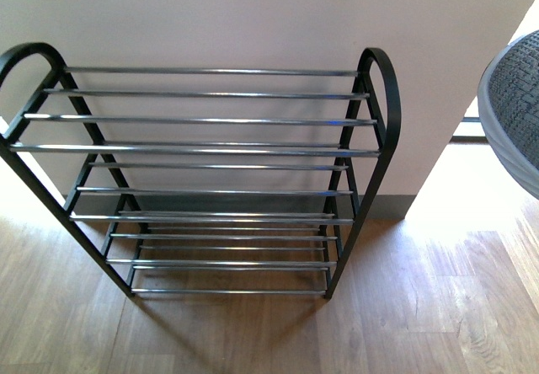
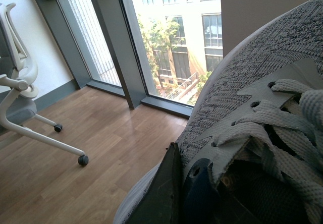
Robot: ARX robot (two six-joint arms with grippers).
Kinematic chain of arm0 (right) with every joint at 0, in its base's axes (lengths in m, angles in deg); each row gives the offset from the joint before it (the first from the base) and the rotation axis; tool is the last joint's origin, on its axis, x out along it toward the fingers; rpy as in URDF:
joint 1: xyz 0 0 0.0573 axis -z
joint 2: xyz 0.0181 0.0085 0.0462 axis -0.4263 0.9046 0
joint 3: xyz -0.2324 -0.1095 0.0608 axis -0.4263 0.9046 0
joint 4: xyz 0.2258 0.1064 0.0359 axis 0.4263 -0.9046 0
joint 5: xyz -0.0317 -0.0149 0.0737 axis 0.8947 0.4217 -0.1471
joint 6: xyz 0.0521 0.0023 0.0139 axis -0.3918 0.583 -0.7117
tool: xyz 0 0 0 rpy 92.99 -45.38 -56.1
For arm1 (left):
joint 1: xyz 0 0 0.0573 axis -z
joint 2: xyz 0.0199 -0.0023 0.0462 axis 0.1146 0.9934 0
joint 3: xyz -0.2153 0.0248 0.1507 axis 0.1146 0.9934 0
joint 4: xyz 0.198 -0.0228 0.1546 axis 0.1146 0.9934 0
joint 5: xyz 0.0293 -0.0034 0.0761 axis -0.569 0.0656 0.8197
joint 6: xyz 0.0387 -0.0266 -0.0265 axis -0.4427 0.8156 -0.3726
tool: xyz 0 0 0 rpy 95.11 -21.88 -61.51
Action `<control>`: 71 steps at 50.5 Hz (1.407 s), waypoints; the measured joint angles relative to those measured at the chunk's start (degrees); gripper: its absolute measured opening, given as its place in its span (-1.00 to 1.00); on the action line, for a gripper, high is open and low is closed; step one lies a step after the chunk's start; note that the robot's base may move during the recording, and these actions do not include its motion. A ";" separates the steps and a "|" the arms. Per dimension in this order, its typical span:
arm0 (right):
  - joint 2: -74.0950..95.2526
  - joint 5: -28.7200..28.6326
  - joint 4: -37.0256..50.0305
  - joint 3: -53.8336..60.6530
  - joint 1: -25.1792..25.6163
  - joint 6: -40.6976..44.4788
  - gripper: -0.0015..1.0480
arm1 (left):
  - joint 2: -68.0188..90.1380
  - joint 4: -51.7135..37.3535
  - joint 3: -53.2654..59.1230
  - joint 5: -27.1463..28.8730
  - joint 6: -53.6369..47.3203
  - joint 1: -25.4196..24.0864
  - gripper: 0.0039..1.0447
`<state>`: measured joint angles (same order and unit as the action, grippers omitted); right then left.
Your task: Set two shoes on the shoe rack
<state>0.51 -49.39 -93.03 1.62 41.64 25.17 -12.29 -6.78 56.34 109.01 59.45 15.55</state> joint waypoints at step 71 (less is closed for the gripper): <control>66.23 15.47 22.58 -27.12 -30.88 -10.60 -0.97 | -0.02 0.00 0.00 0.00 -0.02 0.00 -0.97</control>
<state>66.74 -33.92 -70.45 -25.50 10.75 14.57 -12.31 -6.78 56.34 109.01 59.43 15.55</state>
